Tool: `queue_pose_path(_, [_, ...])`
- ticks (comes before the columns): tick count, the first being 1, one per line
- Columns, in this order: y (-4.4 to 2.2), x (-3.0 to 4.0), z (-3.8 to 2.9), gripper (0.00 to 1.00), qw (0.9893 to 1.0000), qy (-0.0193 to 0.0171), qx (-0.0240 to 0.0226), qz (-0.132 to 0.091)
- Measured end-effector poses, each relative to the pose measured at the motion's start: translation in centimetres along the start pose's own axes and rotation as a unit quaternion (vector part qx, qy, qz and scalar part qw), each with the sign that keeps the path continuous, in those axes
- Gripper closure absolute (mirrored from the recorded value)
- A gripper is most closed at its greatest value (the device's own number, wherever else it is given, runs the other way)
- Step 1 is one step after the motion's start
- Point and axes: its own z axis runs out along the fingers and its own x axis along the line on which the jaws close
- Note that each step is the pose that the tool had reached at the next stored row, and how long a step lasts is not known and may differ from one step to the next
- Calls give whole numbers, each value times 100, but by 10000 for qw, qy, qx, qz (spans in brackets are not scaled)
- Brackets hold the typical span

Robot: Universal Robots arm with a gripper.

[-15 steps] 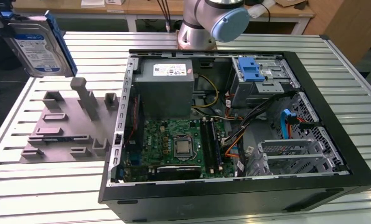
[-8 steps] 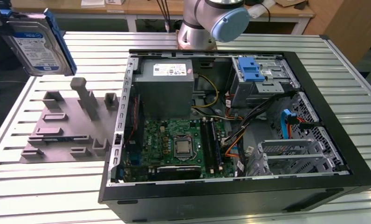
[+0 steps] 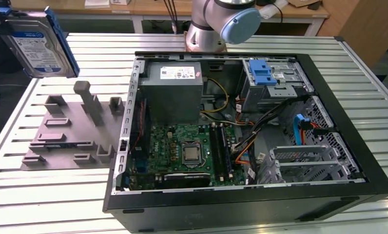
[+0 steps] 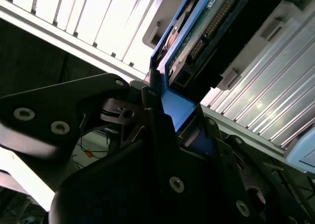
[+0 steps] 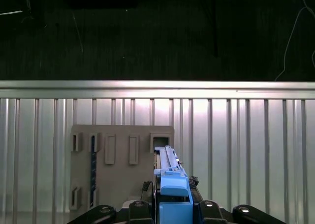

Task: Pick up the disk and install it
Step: 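Pick up the disk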

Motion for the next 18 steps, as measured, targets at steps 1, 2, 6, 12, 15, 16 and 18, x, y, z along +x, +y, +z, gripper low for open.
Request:
queue_pose_path(1, [0,0,-5,64,10000,0,0,0])
queue_pose_path(2, [0,0,-11,64,10000,0,0,0])
queue_pose_path(6, [1,-1,-34,64,10000,0,0,0])
queue_pose_path(12, [2,-1,-64,64,10000,0,0,0])
queue_pose_path(15, [2,-1,-79,64,10000,0,0,0])
queue_pose_path(16, [2,-2,-85,64,10000,0,0,0])
queue_pose_path(18, [3,-2,-97,64,10000,0,0,0])
